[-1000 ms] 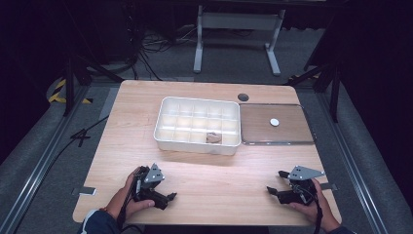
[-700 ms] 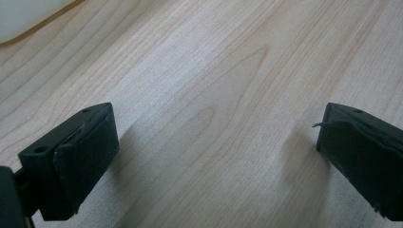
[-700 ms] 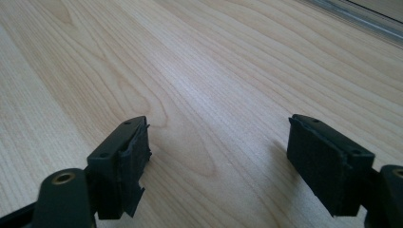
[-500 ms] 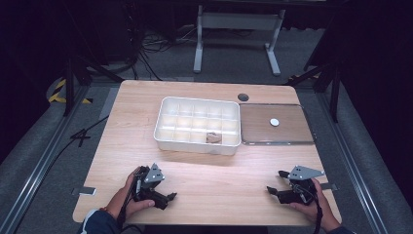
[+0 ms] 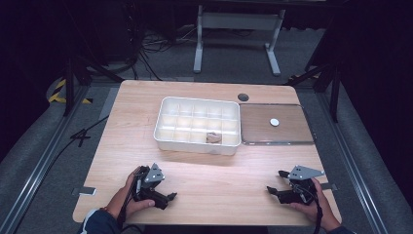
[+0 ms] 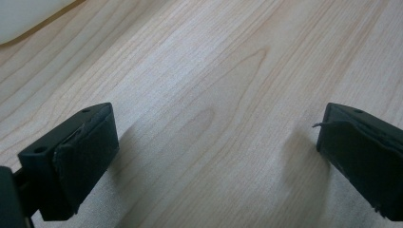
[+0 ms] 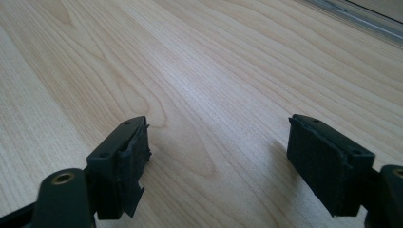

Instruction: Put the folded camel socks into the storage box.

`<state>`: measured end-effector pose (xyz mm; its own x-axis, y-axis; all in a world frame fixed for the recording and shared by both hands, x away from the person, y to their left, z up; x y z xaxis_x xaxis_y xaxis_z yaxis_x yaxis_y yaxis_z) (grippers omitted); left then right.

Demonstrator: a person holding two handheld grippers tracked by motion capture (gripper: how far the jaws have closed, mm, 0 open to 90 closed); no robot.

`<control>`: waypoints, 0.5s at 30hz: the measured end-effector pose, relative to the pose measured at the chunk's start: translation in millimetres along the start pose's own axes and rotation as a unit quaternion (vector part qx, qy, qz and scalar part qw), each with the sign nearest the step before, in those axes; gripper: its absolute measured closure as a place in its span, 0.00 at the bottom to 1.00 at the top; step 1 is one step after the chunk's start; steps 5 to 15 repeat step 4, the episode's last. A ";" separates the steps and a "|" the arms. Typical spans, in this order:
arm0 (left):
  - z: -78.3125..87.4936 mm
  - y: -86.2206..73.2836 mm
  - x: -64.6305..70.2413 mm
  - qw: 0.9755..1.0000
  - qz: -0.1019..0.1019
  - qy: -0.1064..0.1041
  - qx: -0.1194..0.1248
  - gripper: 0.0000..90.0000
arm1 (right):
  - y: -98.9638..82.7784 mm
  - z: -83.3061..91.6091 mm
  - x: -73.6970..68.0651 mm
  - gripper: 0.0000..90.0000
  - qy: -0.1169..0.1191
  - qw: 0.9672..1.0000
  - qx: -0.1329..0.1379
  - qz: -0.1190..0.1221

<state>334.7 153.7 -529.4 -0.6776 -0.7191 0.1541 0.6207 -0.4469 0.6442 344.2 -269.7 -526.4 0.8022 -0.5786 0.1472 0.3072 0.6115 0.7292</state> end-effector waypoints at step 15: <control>0.0 0.1 -0.1 1.000 -0.001 0.000 0.000 0.00 | 0.0 -0.1 0.6 0.25 -0.002 1.000 0.000 0.000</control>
Point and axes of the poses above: each handheld gripper's, and its own axes: z roughly backward along the jaws, y roughly out of its top, x roughly to its right, the point moved 6 cm from there along -z, roughly forward along the jaws, and after that the axes turned 12 degrees about z, right-handed, at the moved point
